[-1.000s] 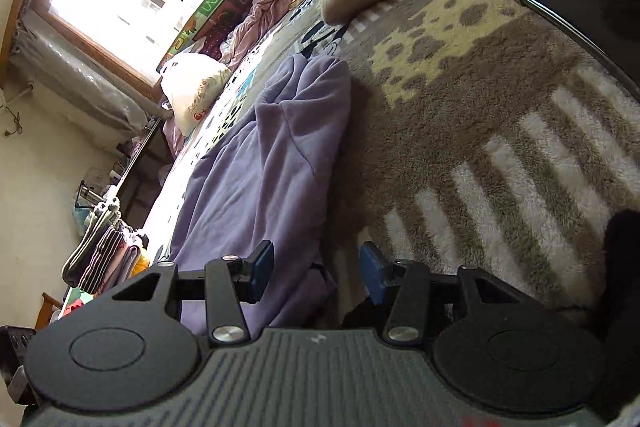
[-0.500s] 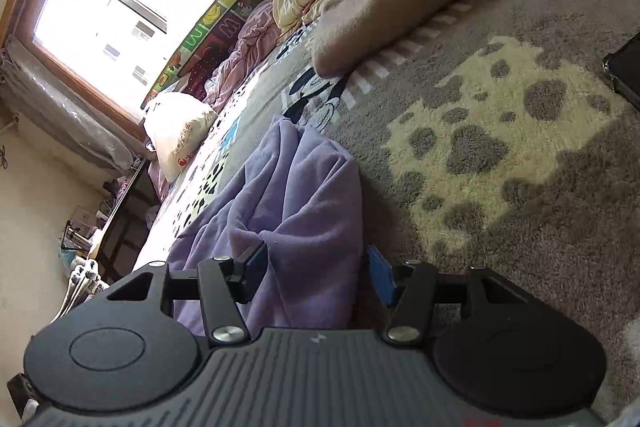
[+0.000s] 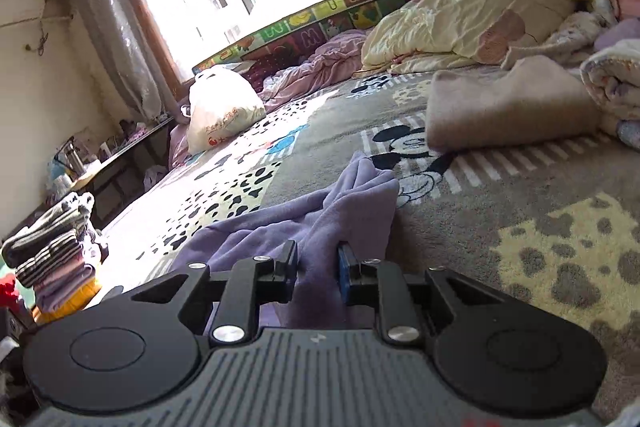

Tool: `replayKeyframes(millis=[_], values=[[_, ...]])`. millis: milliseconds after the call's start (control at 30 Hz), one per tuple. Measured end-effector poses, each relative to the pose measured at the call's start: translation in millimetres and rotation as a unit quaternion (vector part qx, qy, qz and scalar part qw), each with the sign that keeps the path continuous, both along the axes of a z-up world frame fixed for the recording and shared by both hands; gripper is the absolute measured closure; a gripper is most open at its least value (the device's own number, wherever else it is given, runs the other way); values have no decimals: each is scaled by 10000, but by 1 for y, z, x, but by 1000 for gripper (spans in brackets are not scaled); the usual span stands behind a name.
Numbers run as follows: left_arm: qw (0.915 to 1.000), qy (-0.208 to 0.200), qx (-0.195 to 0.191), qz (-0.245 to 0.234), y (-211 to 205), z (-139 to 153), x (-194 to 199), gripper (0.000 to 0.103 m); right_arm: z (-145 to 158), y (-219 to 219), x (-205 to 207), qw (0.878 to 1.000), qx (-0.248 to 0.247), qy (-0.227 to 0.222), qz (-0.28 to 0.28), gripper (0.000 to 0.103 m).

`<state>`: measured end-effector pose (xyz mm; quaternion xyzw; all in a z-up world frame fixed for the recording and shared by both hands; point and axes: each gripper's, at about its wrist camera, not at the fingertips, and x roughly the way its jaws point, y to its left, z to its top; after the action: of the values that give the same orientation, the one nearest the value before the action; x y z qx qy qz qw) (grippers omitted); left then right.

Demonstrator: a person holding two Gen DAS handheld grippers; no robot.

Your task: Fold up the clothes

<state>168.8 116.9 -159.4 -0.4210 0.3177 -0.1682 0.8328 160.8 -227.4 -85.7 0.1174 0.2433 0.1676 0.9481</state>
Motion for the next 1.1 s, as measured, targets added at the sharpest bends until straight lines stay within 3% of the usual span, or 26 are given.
replayKeyframes(millis=[100, 233, 300, 367, 467, 533, 633, 733, 833, 900, 1000, 1067, 1100], values=[[10000, -3, -62, 10, 2, -1, 0, 42, -5, 54, 6, 9882, -1272, 159, 834, 80], [9999, -12, -148, 43, 7, -2, -1, 42, -30, 115, -11, 9407, -2854, 228, 1821, 80], [9997, -10, -235, 98, 11, -3, -1, 42, -34, 136, -33, 9151, -3291, 183, 2324, 79], [9993, -13, -340, 165, 15, -3, -1, 42, -28, 142, -47, 9065, -3316, 202, 2606, 79], [9989, -7, -438, 193, 18, -4, -1, 42, -8, 131, -59, 9139, -2892, 308, 2830, 79], [9989, -14, -420, 188, 18, -4, -1, 42, 13, 109, -57, 9349, -2267, 399, 2701, 78], [9991, -21, -380, 175, 16, -4, -1, 42, 32, 63, -31, 9703, -1116, 579, 2064, 73], [9992, -31, -363, 166, 15, -4, -1, 42, 26, 10, 14, 9914, -145, 791, 1031, 68], [9993, -46, -342, 144, 14, -4, 0, 42, -1, -32, 60, 9893, 861, 1165, 200, 66], [9994, -60, -325, 126, 13, -4, 0, 42, -23, -44, 88, 9829, 1223, 1373, -120, 66], [9996, -81, -273, 93, 10, -4, 3, 42, -53, -46, 127, 9685, 1660, 1855, -99, 62], [9996, -102, -237, 69, 9, -5, 4, 42, -70, -42, 145, 9612, 1829, 2064, -33, 45], [9997, -114, -217, 53, 9, -5, 4, 42, -76, -40, 151, 9613, 1842, 2047, 15, 45]])
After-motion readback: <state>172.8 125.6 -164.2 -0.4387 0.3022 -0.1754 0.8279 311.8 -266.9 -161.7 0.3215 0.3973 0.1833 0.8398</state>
